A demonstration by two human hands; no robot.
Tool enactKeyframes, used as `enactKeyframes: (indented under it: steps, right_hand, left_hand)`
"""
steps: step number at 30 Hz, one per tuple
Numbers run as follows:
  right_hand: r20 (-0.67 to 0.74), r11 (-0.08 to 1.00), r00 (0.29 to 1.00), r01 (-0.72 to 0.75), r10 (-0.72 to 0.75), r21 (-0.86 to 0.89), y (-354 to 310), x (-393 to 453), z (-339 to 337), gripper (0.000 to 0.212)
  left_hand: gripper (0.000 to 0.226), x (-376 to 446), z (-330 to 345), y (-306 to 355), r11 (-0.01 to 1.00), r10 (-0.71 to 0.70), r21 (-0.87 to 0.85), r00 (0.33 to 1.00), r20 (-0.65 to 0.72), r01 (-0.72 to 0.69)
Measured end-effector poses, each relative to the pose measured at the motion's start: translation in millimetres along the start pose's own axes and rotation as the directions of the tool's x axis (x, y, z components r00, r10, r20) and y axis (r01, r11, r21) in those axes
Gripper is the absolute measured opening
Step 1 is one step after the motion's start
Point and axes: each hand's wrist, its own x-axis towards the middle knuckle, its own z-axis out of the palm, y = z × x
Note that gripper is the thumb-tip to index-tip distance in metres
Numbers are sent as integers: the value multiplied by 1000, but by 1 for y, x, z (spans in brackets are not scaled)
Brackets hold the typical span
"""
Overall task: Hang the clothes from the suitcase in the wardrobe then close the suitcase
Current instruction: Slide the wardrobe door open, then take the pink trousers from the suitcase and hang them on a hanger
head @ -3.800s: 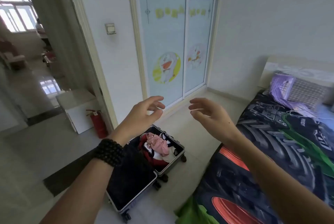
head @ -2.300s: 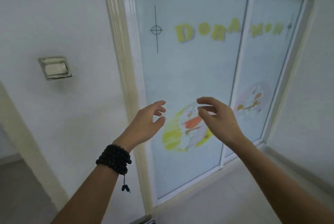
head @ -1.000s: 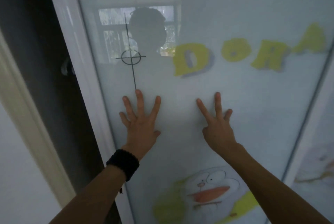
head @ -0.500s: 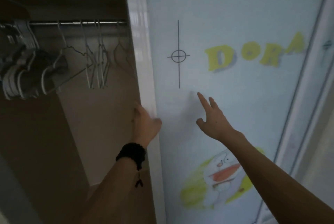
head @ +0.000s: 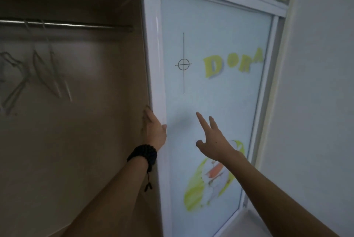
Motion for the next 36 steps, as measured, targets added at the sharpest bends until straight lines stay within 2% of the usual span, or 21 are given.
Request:
enactKeyframes:
  steps: [4,6,8,10,12,18,21,24,27,29,32,34,36]
  right_hand:
    - [-43,997,997,-62,61,-34,23,7,-13,88]
    - [-50,994,994,-96,94,-47,31,7,-18,86]
    - [-64,992,992,-114,110,-53,38,8,-25,85]
    - [-73,990,990,-126,121,-64,46,9,-32,84]
    - [-65,987,988,-146,142,-62,54,9,-35,84]
    - [-34,996,996,-80,79,-35,41,12,-34,84]
    - [-14,1000,1000,-26,26,5,34,14,-27,82]
    - [13,997,997,77,-77,22,12,12,-3,75]
    - [144,977,967,204,-211,61,-34,-9,43,68]
    - [243,963,932,254,-268,90,-67,-31,73,66]
    - [363,915,840,374,-403,150,-136,-73,127,64]
    - [395,887,795,427,-460,174,-174,-102,158,67]
    - [455,816,681,520,-574,252,-227,-149,195,67]
  left_hand:
    - [111,18,20,21,999,-8,40,968,252,-2]
    - [118,24,29,29,1000,-29,7,947,321,28]
    - [120,28,40,29,997,-30,-63,960,279,50]
    - [120,32,48,23,996,7,-84,969,248,15]
    - [122,33,52,22,998,11,-60,953,302,8]
    - [127,35,48,32,997,-49,-45,940,337,68]
    - [123,36,31,32,1000,-23,8,912,410,22]
    - [107,9,-5,12,995,64,40,891,449,-92]
    - [85,-56,-56,-41,997,24,54,925,380,-48]
    - [78,-106,-94,-80,997,-55,76,938,342,31]
    - [76,-196,-176,-137,969,-219,158,956,195,190]
    - [75,-251,-218,-160,945,-274,215,956,106,247]
    - [75,-326,-275,-182,904,-349,251,937,-35,346]
